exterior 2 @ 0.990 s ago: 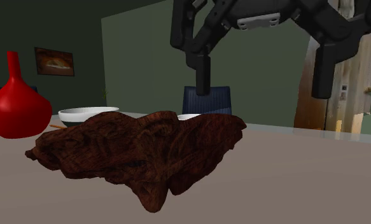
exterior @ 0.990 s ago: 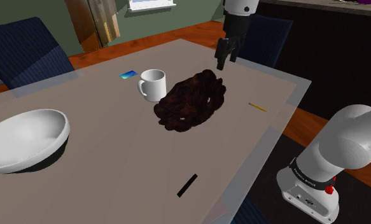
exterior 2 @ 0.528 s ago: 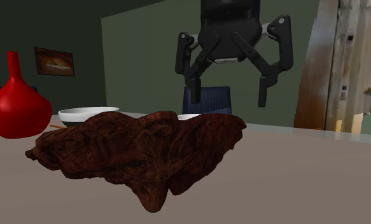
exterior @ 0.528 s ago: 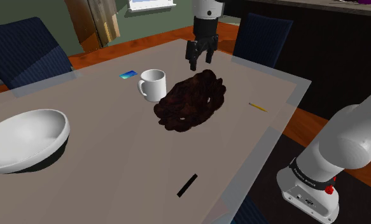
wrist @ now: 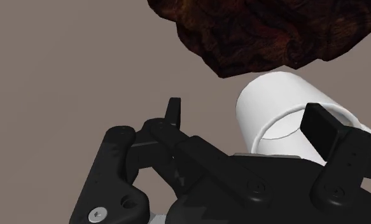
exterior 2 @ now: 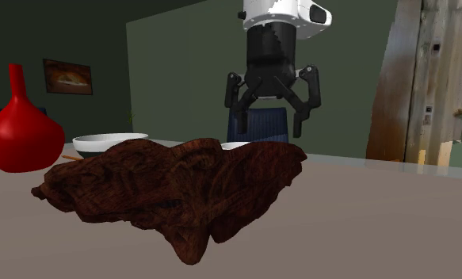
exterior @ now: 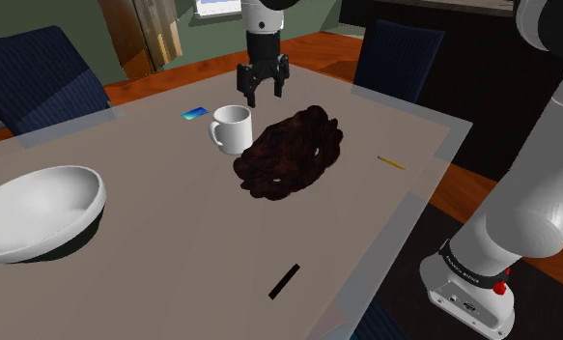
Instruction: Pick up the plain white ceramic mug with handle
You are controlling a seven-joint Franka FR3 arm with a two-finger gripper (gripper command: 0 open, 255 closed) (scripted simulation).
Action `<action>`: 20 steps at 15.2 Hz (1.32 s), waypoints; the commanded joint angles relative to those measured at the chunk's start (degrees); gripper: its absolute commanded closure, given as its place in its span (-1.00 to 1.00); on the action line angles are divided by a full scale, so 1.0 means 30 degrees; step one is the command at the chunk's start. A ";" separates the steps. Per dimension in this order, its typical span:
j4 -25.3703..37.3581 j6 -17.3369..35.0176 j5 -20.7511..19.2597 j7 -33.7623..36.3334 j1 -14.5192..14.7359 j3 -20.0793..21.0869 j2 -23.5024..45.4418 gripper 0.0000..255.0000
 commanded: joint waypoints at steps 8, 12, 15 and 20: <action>0.3921 -0.0409 -0.1237 0.1437 0.1036 0.0101 0.4000 -1.00; 0.2944 0.0528 -0.1236 0.1451 0.0965 0.0081 0.3961 -1.00; 0.2970 0.0500 -0.1234 0.1446 0.0963 0.0080 0.3959 1.00; 0.2948 0.0511 -0.1231 0.1448 0.0962 0.0082 0.3948 1.00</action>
